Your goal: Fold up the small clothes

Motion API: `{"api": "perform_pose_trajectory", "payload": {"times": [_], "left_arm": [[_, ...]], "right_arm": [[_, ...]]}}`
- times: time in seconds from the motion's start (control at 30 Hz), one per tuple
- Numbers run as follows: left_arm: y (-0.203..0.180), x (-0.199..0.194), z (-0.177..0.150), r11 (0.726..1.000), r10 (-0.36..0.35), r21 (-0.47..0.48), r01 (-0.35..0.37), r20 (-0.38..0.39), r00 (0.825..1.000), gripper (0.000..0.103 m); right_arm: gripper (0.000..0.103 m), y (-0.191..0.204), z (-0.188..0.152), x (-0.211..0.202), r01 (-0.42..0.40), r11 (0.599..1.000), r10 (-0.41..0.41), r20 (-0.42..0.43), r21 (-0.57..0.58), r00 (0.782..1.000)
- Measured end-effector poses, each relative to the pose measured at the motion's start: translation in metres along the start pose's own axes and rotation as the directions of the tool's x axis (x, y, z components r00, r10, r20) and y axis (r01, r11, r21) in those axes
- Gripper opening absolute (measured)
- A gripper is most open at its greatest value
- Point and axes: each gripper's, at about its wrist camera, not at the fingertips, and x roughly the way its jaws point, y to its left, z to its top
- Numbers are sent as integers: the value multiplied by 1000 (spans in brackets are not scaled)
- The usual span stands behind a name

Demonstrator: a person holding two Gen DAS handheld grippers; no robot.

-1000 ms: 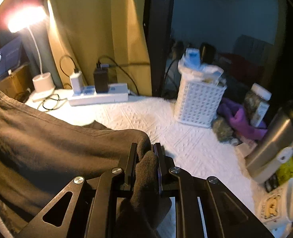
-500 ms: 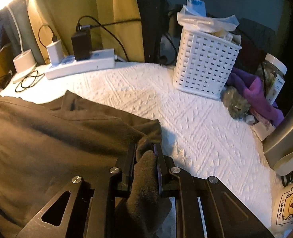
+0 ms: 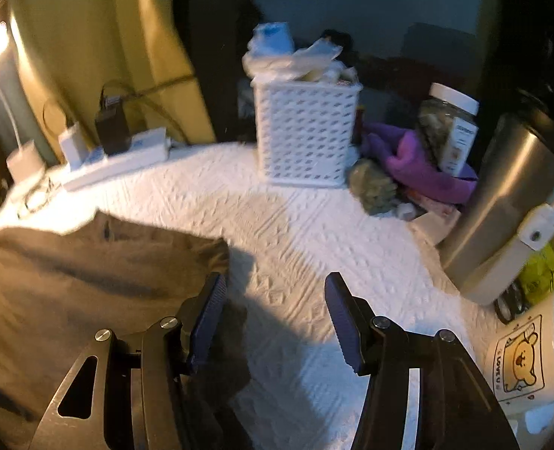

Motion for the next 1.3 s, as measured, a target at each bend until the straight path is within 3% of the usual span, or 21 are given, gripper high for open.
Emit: {"api": "perform_pose_trajectory", "payload": {"times": [0.1,0.2,0.33,0.43,0.5,0.63,0.73,0.93,0.97,1.0,1.3], "left_arm": [[1,-11,-3,1000,-9,-5,9,0,1000,6],[-1,-16,-10,1000,-17,-7,17,-26,1000,6],[-6,-25,-25,1000,-23,-5,23,-49,999,7],[-13,-33,-37,999,-35,5,36,-59,998,17],[-16,-40,-44,999,-51,12,52,-57,997,30],[-20,-51,-54,997,-72,8,72,-53,996,32],[-18,-53,-60,997,-75,-7,75,-60,995,32],[-18,-51,-64,997,-76,-5,76,-71,995,32],[-18,-50,-63,997,-79,-2,79,-71,994,32],[-19,-49,-63,997,-81,-1,81,-69,994,32],[-20,-44,-61,996,-85,6,86,-72,994,32]], "right_arm": [[57,-13,0,3,13,999,-13,2,34,1000],[57,-21,-6,17,-25,997,29,-52,70,998],[57,2,-17,24,-87,996,87,-89,8,992],[57,22,-25,23,-108,994,106,-101,-17,989],[57,29,-27,20,-121,992,118,-102,-21,988],[57,42,-32,20,-151,988,147,-119,-30,982],[35,48,-33,21,-195,981,191,-121,-22,974],[29,58,-24,14,-147,986,140,-89,-81,986],[23,61,-22,14,-147,984,138,-89,-101,986],[8,62,-21,15,-150,982,140,-94,-114,986],[6,41,11,0,-10,988,10,5,-155,1000]]}}
